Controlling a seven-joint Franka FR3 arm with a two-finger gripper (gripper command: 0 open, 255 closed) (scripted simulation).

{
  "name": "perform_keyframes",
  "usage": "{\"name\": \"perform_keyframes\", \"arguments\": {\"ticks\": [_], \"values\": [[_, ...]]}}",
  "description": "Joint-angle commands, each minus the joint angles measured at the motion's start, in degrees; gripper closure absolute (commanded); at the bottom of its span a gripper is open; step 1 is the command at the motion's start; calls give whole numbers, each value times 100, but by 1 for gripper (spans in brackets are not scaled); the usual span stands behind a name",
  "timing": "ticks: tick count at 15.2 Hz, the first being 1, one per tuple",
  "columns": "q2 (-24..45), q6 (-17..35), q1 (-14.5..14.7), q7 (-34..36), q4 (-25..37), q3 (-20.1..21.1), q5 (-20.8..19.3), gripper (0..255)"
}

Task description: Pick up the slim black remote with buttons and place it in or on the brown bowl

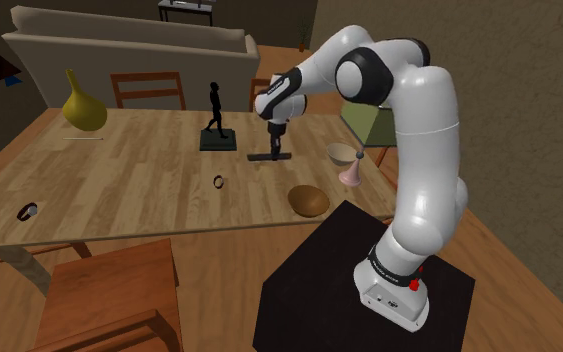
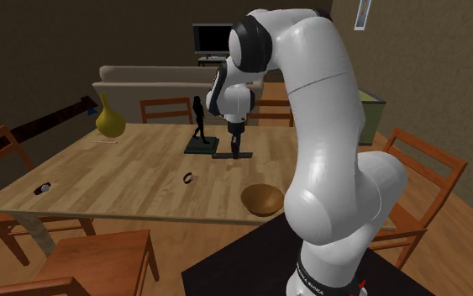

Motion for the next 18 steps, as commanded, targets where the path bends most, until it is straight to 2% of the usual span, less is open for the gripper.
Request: {"name": "perform_keyframes", "arguments": {"ticks": [1,11,18], "values": [[-68,-69,7,12,2,-18,-24,255],[-1774,1108,155,-171,-2828,-317,-355,255],[-2934,1718,91,-92,-4518,-623,-956,255]]}}
